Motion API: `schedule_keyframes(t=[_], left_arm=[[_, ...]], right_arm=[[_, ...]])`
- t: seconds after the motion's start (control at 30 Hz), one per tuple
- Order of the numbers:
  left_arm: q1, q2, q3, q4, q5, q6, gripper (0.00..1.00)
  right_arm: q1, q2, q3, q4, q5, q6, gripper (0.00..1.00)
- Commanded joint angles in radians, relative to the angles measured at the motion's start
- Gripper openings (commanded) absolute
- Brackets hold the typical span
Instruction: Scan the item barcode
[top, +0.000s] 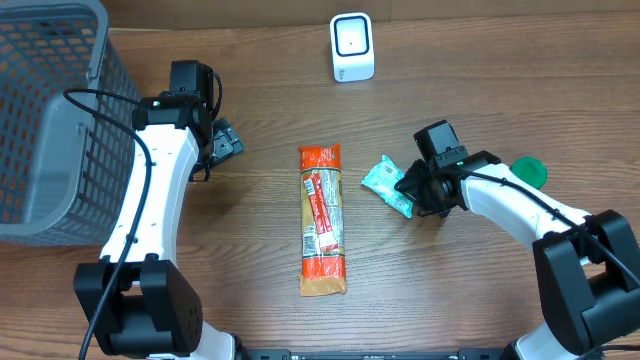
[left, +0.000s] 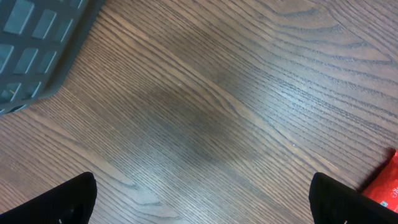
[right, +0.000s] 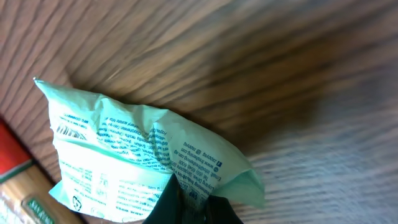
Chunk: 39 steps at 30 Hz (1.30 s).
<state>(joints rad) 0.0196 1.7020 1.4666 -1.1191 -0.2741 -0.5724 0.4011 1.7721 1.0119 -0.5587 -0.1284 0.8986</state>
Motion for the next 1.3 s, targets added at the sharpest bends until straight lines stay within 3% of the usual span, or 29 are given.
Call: schedule_keyframes(t=[0.0,0.1,0.2,0.3,0.4,0.57,0.63,0.7,0.73,0.9,1.13,1.27], left_arm=[[-0.007,-0.019,0.014,0.001,-0.014,0.012,1.0],[-0.007,-0.019,0.014,0.001,-0.014,0.011,1.0],[-0.007,-0.019,0.014,0.001,-0.014,0.011,1.0],[-0.007,-0.019,0.014,0.001,-0.014,0.011,1.0],[-0.007,-0.019,0.014,0.001,-0.014,0.012,1.0],[-0.007,-0.019,0.014,0.001,-0.014,0.012,1.0],[-0.007,-0.019,0.014,0.001,-0.014,0.011,1.0],[-0.007,-0.019,0.014,0.001,-0.014,0.011,1.0],[-0.007,-0.019,0.014,0.001,-0.014,0.011,1.0],[-0.007,-0.019,0.014,0.001,-0.014,0.011,1.0],[-0.007,-0.019,0.014,0.001,-0.014,0.011,1.0],[-0.007,-0.019,0.014,0.001,-0.014,0.011,1.0]], right_arm=[[0.003,0.019,-0.021,0.02,-0.051,-0.122,0.05],[0.002,0.019,-0.021,0.034,-0.085,-0.183,0.08],[0.002,0.019,-0.021,0.035,-0.091,-0.198,0.28],[0.002,0.019,-0.021,0.034,-0.093,-0.197,0.41],[0.002,0.019,-0.021,0.034,-0.103,-0.197,0.42],[0.002,0.019,-0.022,0.023,-0.173,-0.197,0.41],[0.002,0.019,-0.022,0.022,-0.171,-0.197,0.3],[0.002,0.019,-0.022,0.021,-0.162,-0.202,0.12],[0.002,0.019,-0.022,0.022,-0.16,-0.22,0.09],[-0.022,0.019,-0.018,0.024,-0.18,-0.345,0.04],[-0.108,-0.045,0.033,-0.012,-0.505,-0.613,0.04],[-0.123,-0.164,0.038,-0.013,-0.542,-0.763,0.04]])
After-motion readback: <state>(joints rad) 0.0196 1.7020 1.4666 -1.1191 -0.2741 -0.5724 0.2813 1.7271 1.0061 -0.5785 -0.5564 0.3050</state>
